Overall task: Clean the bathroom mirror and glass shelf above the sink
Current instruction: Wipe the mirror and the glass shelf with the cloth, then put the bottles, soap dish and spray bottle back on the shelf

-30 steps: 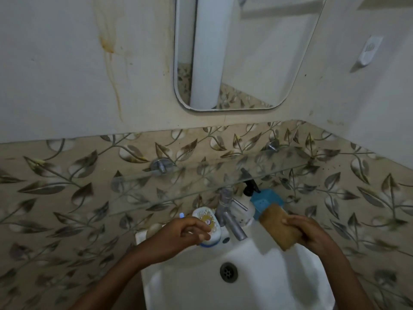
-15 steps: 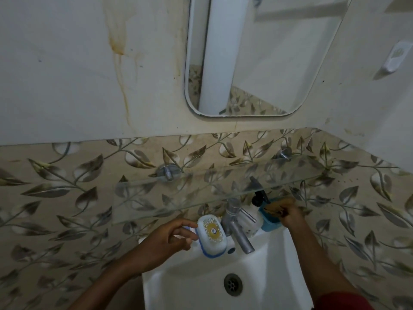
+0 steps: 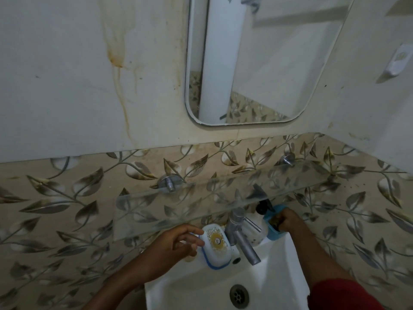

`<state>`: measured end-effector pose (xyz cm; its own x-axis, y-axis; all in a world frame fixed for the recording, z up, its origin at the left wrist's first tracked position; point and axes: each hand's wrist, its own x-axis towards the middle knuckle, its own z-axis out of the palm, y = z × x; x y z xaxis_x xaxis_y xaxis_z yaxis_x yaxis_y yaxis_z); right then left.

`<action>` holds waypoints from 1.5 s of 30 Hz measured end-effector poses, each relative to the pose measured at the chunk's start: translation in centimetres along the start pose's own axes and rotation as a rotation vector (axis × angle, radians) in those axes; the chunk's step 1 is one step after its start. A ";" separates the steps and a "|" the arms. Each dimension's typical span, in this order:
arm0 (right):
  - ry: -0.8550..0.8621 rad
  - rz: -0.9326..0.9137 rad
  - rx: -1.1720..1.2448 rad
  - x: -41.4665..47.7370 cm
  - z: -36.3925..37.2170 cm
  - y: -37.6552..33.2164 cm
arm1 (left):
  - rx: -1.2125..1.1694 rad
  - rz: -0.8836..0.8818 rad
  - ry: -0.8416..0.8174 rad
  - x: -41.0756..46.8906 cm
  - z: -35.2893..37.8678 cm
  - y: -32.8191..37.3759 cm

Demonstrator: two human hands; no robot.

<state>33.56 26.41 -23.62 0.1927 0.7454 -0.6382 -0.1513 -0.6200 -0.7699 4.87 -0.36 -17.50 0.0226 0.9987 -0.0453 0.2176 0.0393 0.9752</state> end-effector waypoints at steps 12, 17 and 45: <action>-0.140 0.098 -0.029 -3.4 -1.0 -1.5 | 0.022 0.018 -0.014 -0.7 0.1 0.6; -0.113 0.178 0.059 -3.6 -2.0 -2.5 | 0.038 0.038 -0.031 -1.0 0.3 0.4; -0.446 -0.397 -0.476 -17.1 5.1 14.5 | 0.596 -0.341 0.374 0.1 -1.5 -8.8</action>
<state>23.17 5.94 -23.92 -0.2803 0.9000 -0.3339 0.3015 -0.2477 -0.9207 1.49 -0.58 -25.72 -0.4471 0.8830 -0.1429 0.6429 0.4283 0.6350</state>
